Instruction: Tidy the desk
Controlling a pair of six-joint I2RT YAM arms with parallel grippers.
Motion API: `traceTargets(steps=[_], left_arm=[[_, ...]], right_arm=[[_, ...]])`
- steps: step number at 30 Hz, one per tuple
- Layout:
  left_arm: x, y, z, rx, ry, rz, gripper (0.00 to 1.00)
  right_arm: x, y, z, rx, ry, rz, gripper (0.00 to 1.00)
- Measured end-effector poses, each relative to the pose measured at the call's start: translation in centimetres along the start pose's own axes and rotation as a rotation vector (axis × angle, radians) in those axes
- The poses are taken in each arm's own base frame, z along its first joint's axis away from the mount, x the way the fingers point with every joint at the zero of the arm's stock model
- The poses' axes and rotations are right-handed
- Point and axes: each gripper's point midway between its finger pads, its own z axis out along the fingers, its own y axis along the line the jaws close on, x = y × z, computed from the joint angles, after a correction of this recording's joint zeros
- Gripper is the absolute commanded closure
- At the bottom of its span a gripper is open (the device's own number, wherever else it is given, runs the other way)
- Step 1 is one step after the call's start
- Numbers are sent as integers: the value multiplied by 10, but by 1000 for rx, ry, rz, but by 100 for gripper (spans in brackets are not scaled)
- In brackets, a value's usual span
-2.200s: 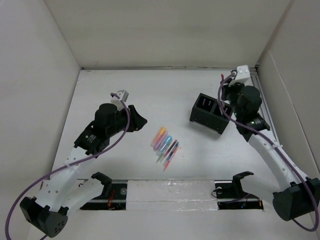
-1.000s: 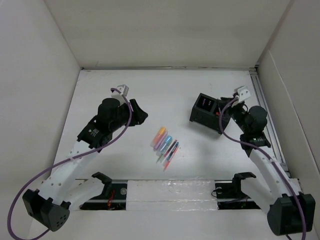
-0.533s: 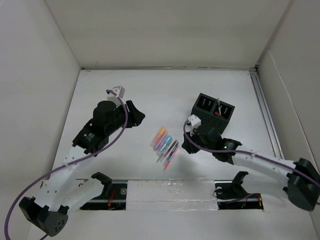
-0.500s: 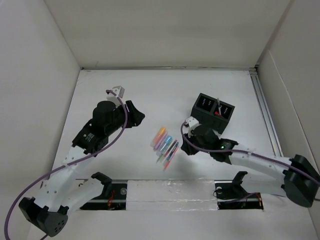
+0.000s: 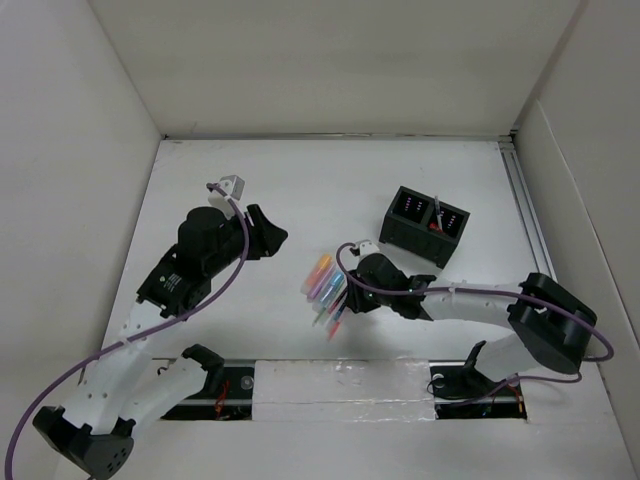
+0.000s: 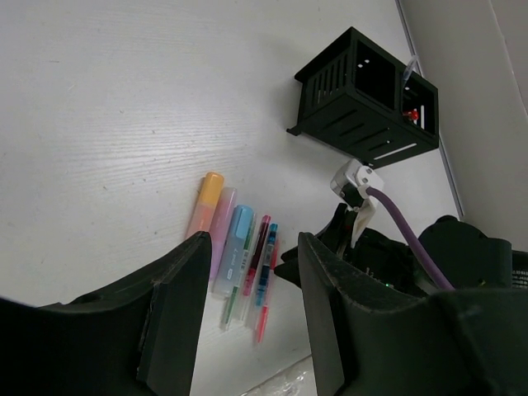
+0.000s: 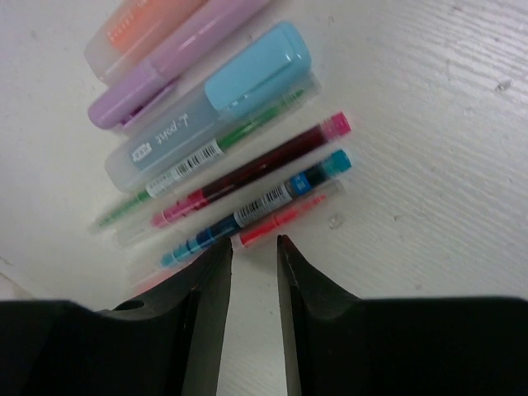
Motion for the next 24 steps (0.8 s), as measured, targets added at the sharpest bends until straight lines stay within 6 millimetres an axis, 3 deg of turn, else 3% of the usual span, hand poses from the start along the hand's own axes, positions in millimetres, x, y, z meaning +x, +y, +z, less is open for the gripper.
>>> traceTargets(steps=[10, 24], left_arm=[[0, -1, -4, 6, -2, 0, 58], [8, 4, -4, -5, 16, -1, 58]], right_arm=[[-12, 9, 12, -7, -27, 47, 68], [2, -5, 1, 133, 30, 25, 71]])
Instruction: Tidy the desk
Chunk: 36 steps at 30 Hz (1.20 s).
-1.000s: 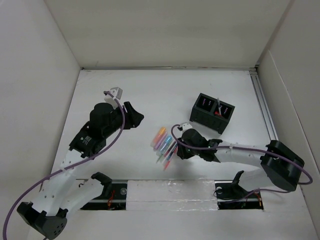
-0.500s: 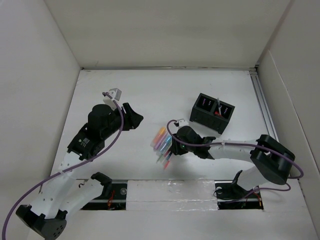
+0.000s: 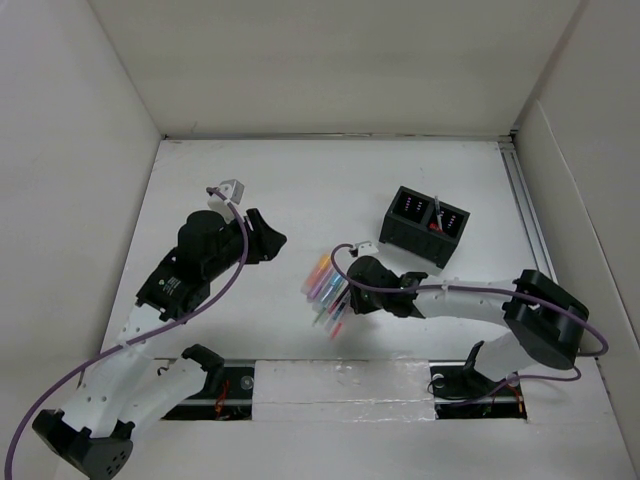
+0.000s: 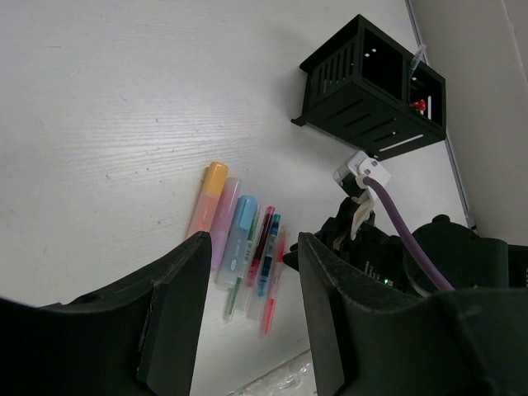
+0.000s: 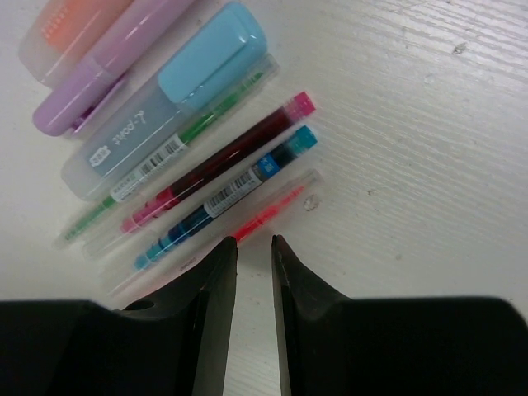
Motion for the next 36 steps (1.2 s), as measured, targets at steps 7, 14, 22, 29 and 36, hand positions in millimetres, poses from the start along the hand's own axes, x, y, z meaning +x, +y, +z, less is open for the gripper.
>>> traceTargets(steps=[7, 14, 22, 29, 36], left_arm=[[0, 0, 1, 2, 1, 0, 58], [0, -2, 1, 10, 2, 0, 58], [5, 1, 2, 7, 8, -3, 58], [4, 1, 1, 6, 7, -3, 58], [4, 0, 0, 9, 4, -3, 58]], right_arm=[[4, -9, 5, 60, 27, -14, 68], [-6, -6, -1, 59, 12, -27, 67], [-40, 10, -15, 21, -72, -29, 61], [-25, 4, -1, 58, -21, -43, 62], [-23, 3, 2, 64, -13, -33, 62]])
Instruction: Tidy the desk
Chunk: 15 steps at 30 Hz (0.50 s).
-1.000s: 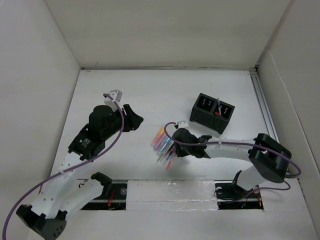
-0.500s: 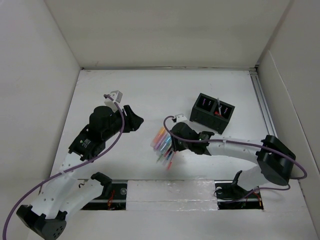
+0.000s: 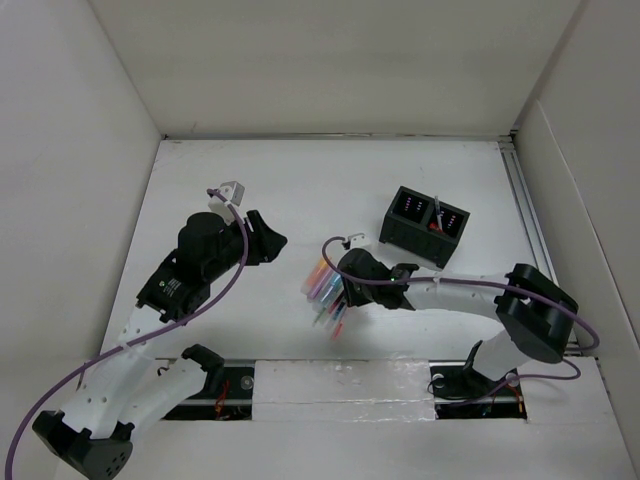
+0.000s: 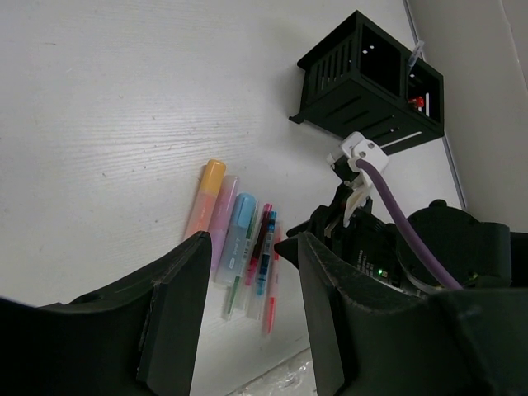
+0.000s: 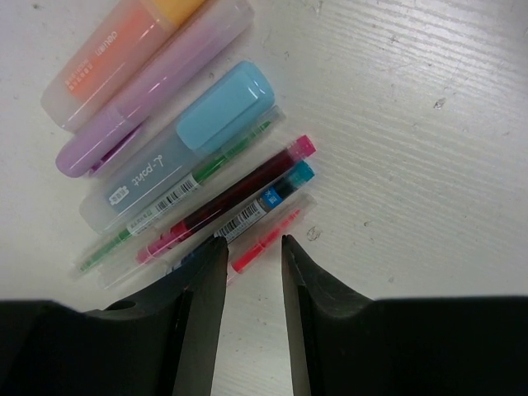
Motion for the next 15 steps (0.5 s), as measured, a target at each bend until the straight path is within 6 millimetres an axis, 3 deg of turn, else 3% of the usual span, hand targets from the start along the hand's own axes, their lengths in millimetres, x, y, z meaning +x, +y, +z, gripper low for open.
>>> traceTargets(steps=[15], left_arm=[[0, 0, 0, 0, 0, 0, 58]], right_arm=[[16, -9, 9, 48, 44, 31, 68]])
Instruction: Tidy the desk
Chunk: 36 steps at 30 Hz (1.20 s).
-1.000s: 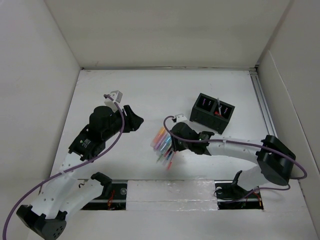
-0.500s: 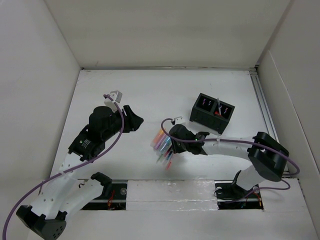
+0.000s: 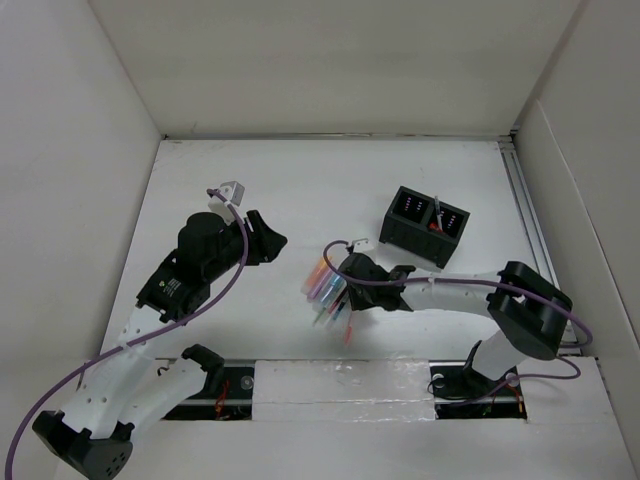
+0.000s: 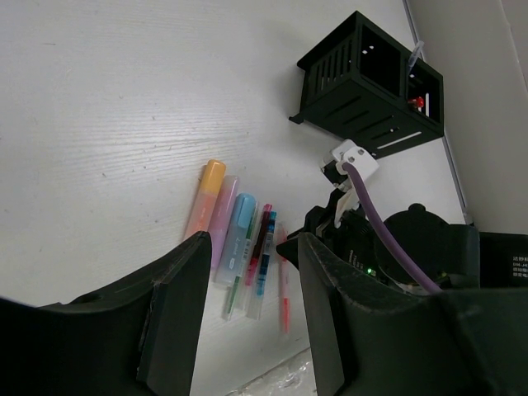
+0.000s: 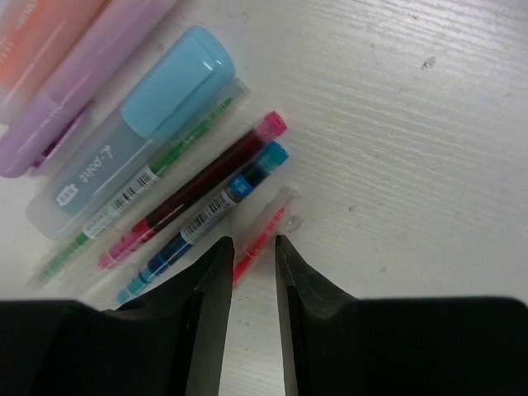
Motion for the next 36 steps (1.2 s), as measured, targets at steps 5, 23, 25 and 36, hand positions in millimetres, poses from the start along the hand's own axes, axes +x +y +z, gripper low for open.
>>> traceTargets(steps=[5, 23, 25, 36], left_arm=[[0, 0, 0, 0, -1, 0, 57], [-5, -3, 8, 7, -11, -14, 57], [-5, -3, 10, 8, -12, -19, 57], [-4, -3, 18, 4, -2, -34, 57]], right_arm=[[5, -10, -1, 35, 1, 14, 68], [-102, -58, -70, -12, -344, -92, 100], [-154, -76, -106, -13, -526, -95, 100], [-293, -208, -170, 126, -967, -213, 100]])
